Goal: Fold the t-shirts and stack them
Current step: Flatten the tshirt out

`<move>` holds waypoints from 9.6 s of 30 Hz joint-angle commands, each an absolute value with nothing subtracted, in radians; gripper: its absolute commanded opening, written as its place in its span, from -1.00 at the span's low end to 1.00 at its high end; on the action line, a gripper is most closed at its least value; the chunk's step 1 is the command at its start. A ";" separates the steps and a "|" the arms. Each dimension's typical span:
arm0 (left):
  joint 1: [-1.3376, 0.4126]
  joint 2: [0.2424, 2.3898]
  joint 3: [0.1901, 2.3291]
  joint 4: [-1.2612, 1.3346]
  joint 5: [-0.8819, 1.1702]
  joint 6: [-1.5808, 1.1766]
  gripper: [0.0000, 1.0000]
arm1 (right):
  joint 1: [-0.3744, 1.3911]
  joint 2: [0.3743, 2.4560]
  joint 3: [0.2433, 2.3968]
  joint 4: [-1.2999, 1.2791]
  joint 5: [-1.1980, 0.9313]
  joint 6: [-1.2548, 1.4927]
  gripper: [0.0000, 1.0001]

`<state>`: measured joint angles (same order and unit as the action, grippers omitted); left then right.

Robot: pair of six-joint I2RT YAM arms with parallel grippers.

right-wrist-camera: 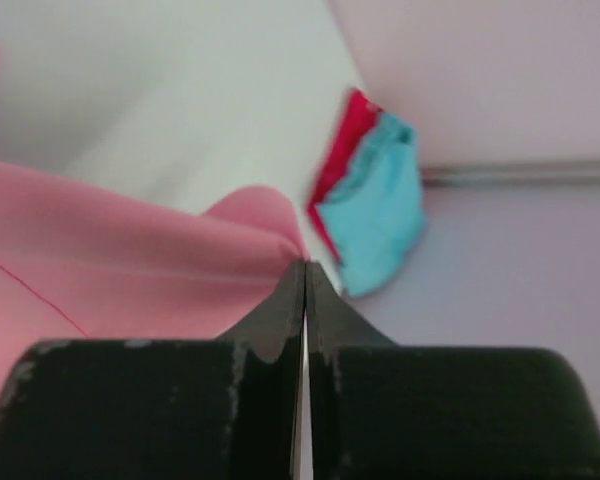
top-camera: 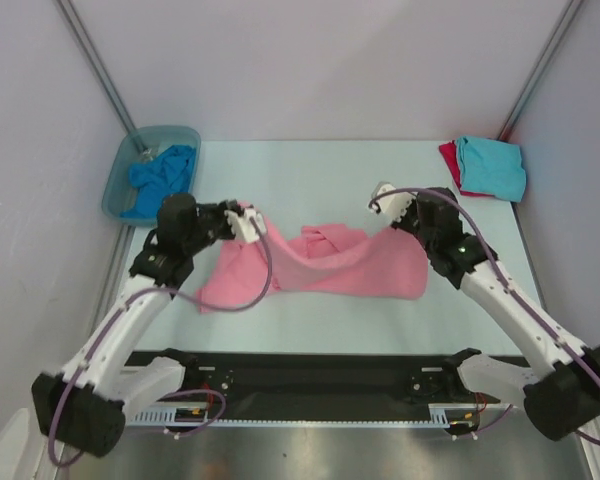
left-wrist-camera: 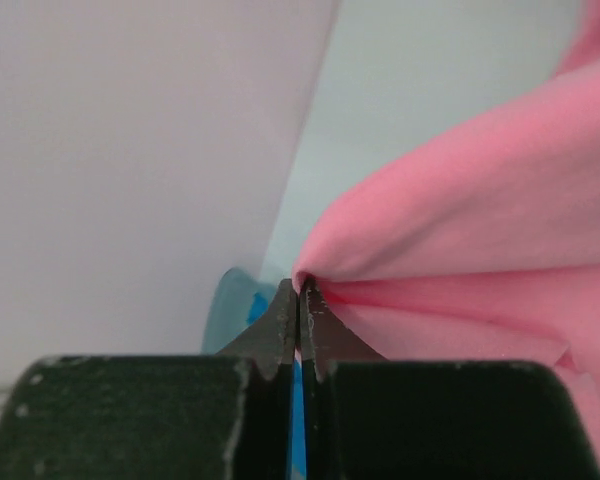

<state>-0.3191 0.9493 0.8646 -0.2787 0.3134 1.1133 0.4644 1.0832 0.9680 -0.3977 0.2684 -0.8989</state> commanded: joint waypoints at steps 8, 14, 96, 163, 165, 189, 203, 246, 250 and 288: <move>-0.227 1.555 1.130 0.822 -0.170 1.308 -1.00 | 0.235 1.606 1.055 0.949 0.350 -1.334 -1.00; -0.198 1.922 1.339 1.004 -0.272 1.336 -0.99 | 0.161 1.952 1.322 1.078 0.319 -1.393 -1.00; -0.137 2.186 2.115 -0.690 0.339 0.950 1.00 | 0.431 1.651 1.528 -0.802 0.040 -0.982 0.71; -0.150 1.870 1.066 -0.224 0.028 1.514 0.99 | 0.635 1.959 1.621 -0.894 -0.124 -1.032 0.40; -0.150 1.870 1.074 -0.230 0.032 1.503 0.99 | 0.640 1.963 1.614 -0.910 -0.140 -1.042 0.41; -0.150 1.864 1.100 -0.233 0.032 1.471 0.94 | 0.670 2.051 1.463 -0.520 0.000 -0.988 0.45; -0.146 1.896 1.170 -0.330 0.037 1.400 -1.00 | 0.640 2.034 1.485 -0.503 0.098 -1.025 -0.71; -0.204 1.677 1.358 -1.333 0.161 1.804 -1.00 | 0.328 1.878 1.691 -1.427 -0.086 -1.356 -1.00; -0.236 1.701 1.342 -1.333 0.207 1.740 -1.00 | 0.379 1.822 1.582 -1.329 -0.153 -1.278 -1.00; -0.256 1.805 1.560 -1.067 0.200 1.424 0.99 | 0.410 1.764 1.654 -0.909 -0.194 -0.893 0.55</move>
